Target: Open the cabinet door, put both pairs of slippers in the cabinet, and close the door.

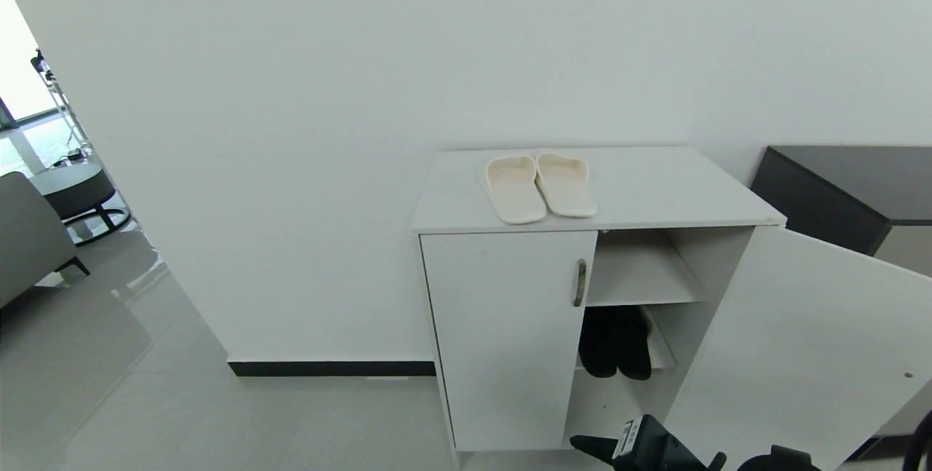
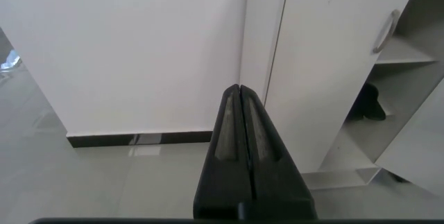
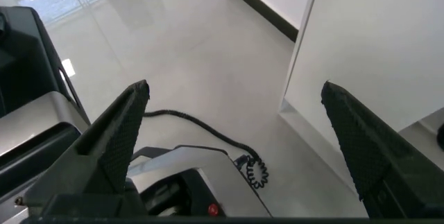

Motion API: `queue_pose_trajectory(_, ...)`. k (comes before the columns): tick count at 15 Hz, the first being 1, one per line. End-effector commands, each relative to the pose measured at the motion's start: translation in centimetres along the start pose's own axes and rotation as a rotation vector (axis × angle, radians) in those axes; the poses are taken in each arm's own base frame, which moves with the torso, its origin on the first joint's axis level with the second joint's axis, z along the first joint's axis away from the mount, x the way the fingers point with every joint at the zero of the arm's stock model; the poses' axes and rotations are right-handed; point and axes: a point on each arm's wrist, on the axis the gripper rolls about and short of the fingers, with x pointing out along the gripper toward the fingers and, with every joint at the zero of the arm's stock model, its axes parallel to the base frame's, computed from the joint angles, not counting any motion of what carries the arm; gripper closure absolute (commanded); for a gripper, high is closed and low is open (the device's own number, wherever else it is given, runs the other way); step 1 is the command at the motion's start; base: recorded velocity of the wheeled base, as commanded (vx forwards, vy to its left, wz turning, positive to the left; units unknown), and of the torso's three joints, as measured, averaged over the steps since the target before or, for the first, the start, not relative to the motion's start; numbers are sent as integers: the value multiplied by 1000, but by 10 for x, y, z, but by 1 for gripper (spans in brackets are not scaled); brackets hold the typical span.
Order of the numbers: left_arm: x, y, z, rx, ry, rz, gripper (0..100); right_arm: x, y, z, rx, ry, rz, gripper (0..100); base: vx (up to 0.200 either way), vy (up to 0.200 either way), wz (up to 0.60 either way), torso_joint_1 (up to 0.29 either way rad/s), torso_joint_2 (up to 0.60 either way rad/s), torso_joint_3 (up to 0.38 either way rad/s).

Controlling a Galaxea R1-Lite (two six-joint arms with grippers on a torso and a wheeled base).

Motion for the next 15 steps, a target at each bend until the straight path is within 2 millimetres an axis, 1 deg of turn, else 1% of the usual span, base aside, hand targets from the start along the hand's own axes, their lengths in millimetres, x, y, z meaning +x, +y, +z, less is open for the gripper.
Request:
queue_pose_trajectory(1,0,0,0,0,1,1,100,2,-1,0,2,-4,-3,0,0,0,0,266,-564,-305)
queue_pose_trajectory(3,0,0,0,0,1,1,100,-2,-1,-1,4,6,-1,0,0,0,0,264,-571,-305)
queue_pose_trajectory(4,0,0,0,0,1,1,100,-11,1,-4,-4,25,17,0,0,0,0,261,-579,-315)
queue_pose_trajectory(5,0,0,0,0,1,1,100,-14,6,-5,-34,32,33,0,0,0,0,261,-554,-286)
queue_pose_trajectory(6,0,0,0,-2,1,1,100,-13,6,-4,-61,22,17,0,0,0,0,139,-320,-173)
queue_pose_trajectory(7,0,0,0,0,1,1,100,-7,5,2,-58,-15,-59,0,0,0,0,80,-178,-95)
queue_pose_trajectory(8,0,0,0,3,1,1,100,0,0,4,-61,16,-201,0,0,0,0,56,-105,-56)
queue_pose_trajectory(9,0,0,0,3,1,1,100,13,-4,14,-52,44,-312,0,0,0,0,22,-51,-41)
queue_pose_trajectory(10,0,0,0,4,1,1,100,18,-3,33,16,49,-326,0,0,0,0,0,0,0)
queue_pose_trajectory(11,0,0,0,4,1,1,100,20,0,57,85,56,-336,0,0,0,0,0,0,0)
queue_pose_trajectory(12,0,0,0,4,1,1,100,21,1,77,131,82,-361,0,0,0,0,0,0,0)
queue_pose_trajectory(13,0,0,0,4,1,1,100,17,4,113,262,110,-424,0,0,0,0,0,0,0)
queue_pose_trajectory(14,0,0,0,4,1,1,100,17,5,120,287,119,-448,0,0,0,0,0,0,0)
queue_pose_trajectory(15,0,0,0,6,1,1,100,23,5,139,321,112,-632,0,0,0,0,0,0,0)
